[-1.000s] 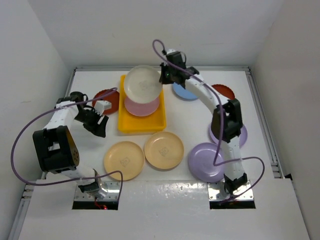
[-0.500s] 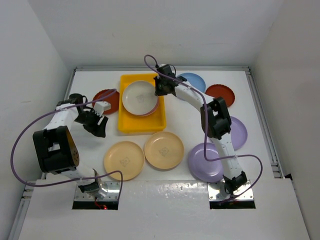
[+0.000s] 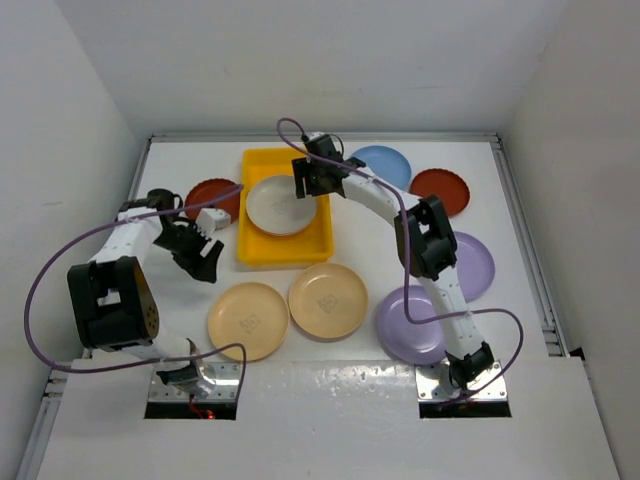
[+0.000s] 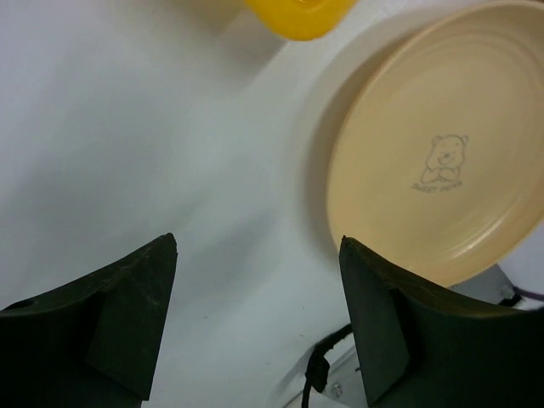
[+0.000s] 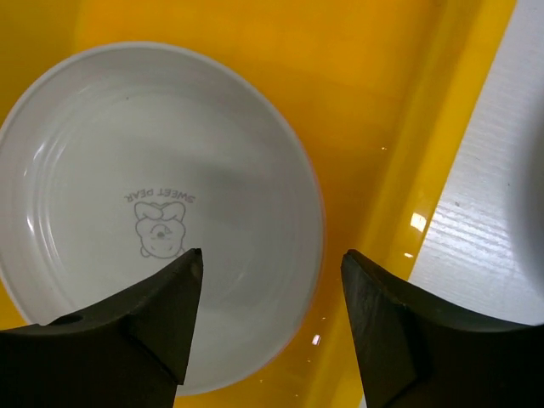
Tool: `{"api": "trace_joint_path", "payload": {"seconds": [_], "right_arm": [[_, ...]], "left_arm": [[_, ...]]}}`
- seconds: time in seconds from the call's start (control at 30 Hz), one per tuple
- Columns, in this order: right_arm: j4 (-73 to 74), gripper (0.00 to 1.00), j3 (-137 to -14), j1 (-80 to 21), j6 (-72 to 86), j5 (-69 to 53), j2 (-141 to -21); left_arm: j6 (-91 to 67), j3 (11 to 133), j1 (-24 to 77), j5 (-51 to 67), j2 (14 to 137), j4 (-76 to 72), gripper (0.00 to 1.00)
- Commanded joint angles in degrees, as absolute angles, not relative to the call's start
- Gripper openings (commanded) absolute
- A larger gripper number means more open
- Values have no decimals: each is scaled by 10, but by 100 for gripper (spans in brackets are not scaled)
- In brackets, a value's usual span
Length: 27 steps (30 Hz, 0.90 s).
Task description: Place the plates into the plastic bin on the countertop
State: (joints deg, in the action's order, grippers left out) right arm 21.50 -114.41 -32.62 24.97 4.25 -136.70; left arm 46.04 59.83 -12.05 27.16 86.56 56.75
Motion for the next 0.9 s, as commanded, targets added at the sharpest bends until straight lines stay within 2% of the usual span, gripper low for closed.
{"api": "trace_joint_path", "payload": {"seconds": [0.0, 0.2, 0.47, 0.57, 0.6, 0.67, 0.7, 0.73, 0.87], "right_arm": [[193, 66, -1152, -335, 213, 46, -1329], [184, 67, -1138, -342, 199, 48, -1256], [152, 67, -1003, -331, 201, 49, -1120], [160, 67, -961, -319, 214, 40, -1080], [164, 67, -952, -315, 215, 37, -1071], [184, 67, -928, -296, 222, 27, -1048], [191, 69, -911, -287, 227, 26, -1035], [196, 69, -891, -280, 230, 22, -1026], [213, 69, -830, -247, 233, 15, -983]], "left_arm": [[512, 600, -90, 297, 834, 628, 79], [404, 478, -45, 213, 791, 496, 77], [335, 380, 17, 122, 770, 375, 71], [330, 368, 45, 115, 775, 354, 56], [336, 368, 52, 123, 775, 354, 41], [359, 368, 63, 134, 770, 366, 26], [367, 368, 73, 141, 763, 372, 7], [373, 368, 73, 142, 757, 381, 0], [433, 376, 97, 172, 726, 451, 0]]}}
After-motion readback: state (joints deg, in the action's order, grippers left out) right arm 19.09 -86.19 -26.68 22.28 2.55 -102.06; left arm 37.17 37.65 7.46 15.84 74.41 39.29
